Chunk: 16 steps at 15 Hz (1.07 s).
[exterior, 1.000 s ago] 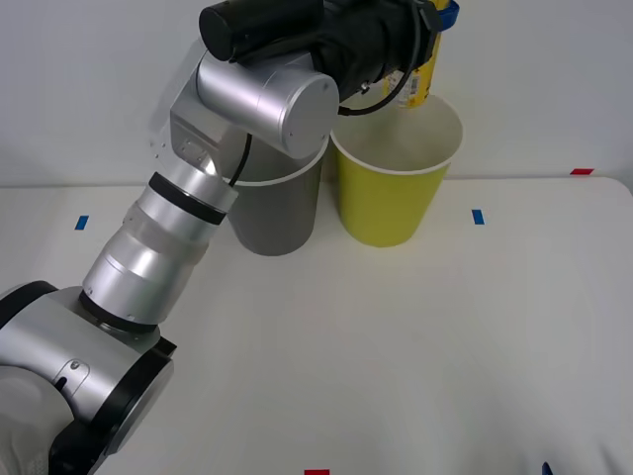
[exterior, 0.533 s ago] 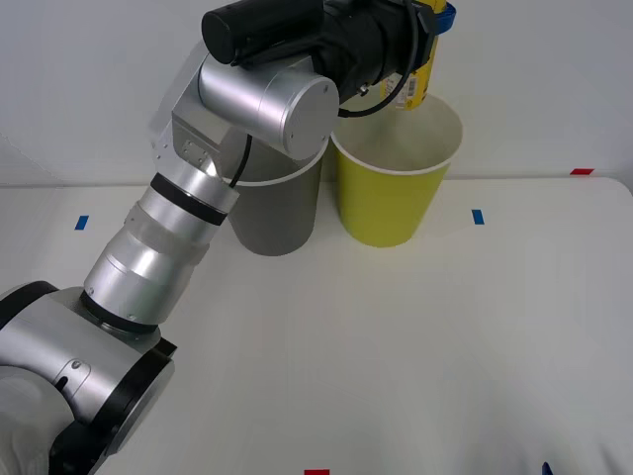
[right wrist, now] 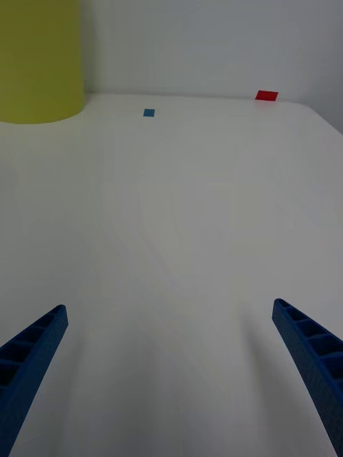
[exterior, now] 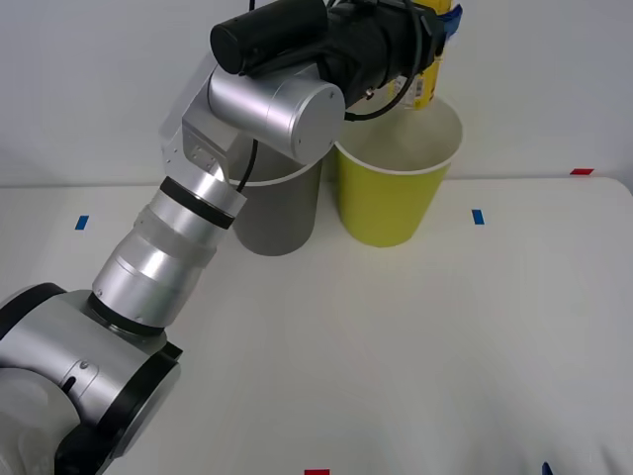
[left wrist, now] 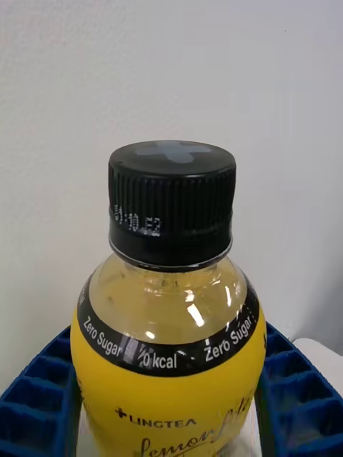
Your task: Put cans in the gray bin and PET bottles in the light green bin.
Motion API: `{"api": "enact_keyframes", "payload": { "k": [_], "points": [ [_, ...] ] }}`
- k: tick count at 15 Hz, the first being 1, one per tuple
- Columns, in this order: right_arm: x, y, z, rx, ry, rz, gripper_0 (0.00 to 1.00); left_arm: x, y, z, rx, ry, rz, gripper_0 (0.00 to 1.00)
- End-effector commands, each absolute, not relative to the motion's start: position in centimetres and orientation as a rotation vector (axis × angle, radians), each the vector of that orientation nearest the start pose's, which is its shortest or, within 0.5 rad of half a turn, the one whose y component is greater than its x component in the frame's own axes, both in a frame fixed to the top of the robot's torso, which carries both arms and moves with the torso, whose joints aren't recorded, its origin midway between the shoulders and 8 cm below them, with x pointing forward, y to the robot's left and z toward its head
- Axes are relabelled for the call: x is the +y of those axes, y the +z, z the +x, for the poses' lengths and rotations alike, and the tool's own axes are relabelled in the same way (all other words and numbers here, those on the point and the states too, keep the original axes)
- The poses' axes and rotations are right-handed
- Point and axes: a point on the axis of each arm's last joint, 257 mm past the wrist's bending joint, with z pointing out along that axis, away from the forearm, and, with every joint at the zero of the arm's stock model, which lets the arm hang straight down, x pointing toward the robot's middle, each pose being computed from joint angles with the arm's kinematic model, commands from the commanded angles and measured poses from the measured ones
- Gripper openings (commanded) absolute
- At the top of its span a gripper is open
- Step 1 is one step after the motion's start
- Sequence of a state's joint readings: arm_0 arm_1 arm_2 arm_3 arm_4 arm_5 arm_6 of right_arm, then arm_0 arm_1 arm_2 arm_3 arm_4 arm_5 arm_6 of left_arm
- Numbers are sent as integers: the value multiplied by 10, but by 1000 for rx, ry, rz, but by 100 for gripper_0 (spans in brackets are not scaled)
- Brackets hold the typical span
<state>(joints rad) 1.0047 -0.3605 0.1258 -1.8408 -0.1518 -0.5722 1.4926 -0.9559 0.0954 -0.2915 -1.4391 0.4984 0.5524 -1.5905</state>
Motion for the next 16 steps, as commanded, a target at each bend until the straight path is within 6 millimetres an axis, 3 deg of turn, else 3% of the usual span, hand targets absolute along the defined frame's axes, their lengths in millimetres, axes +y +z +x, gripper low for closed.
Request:
{"api": "enact_keyframes", "payload": {
  "k": [1,5,9,12,16],
  "points": [
    [-327,-318,205,1736,-80,-10,100,-109,86,602,1403,-533,575,100],
    [-327,-318,205,1736,-80,-10,100,-63,74,570,1429,-466,632,100],
    [-327,-318,205,1736,-80,-10,100,5,56,541,1406,-391,607,100],
    [-327,-318,205,1736,-80,-10,100,50,39,514,1414,-370,546,100],
    [-327,-318,205,1736,-80,-10,100,99,2,470,1462,-330,480,100]
  ]
}}
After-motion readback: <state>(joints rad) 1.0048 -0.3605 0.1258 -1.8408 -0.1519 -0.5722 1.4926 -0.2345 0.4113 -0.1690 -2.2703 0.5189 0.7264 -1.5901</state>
